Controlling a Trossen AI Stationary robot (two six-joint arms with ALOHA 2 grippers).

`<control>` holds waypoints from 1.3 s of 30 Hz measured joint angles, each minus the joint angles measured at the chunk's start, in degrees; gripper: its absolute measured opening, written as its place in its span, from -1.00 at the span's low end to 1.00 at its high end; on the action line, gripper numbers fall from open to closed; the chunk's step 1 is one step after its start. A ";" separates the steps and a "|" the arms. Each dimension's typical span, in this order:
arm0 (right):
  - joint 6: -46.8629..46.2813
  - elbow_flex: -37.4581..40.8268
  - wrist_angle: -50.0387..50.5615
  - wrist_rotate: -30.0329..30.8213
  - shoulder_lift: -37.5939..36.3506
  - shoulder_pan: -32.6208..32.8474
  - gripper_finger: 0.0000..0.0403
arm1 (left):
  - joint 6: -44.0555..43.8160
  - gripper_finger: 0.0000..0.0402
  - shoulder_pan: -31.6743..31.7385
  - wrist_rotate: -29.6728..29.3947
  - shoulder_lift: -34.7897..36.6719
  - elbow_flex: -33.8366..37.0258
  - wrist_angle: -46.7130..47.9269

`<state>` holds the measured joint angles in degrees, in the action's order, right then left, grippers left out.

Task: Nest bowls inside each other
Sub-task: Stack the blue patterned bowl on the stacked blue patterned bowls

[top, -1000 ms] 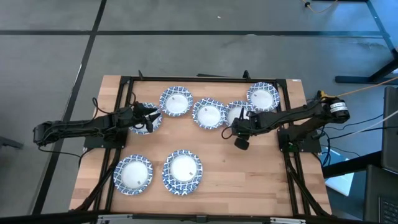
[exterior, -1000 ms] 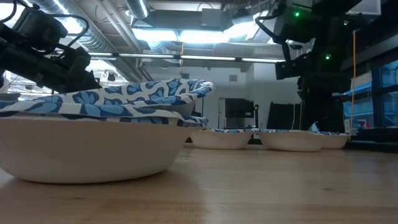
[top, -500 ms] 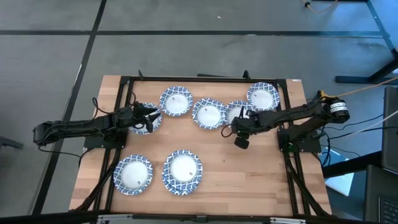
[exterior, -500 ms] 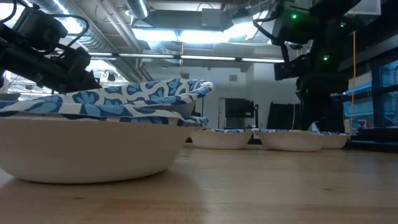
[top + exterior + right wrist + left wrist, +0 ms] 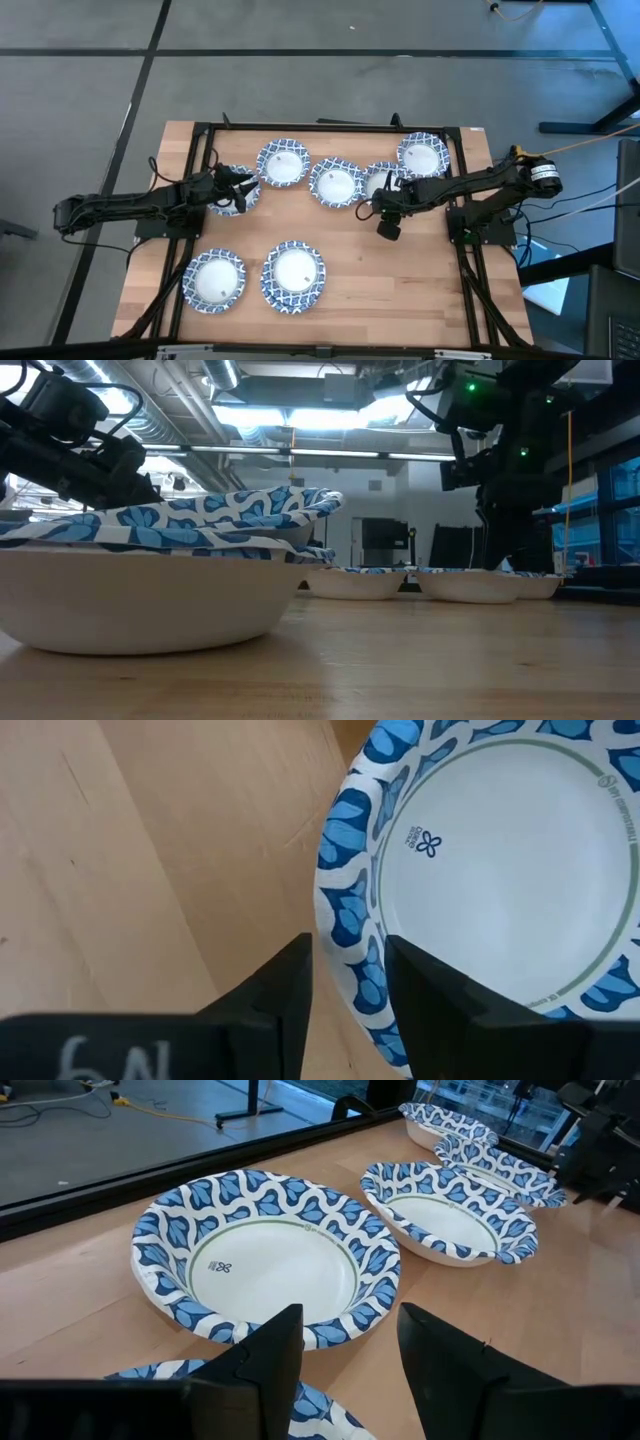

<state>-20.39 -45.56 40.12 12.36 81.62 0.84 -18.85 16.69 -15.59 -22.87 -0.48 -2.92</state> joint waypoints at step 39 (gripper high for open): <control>-1.96 -11.54 3.95 -3.34 3.67 3.46 -0.98 | -0.02 -0.21 0.01 0.00 -0.04 0.01 -0.02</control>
<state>-22.35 -57.10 44.07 9.02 85.30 4.30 -18.87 16.70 -15.60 -22.92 -0.47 -2.94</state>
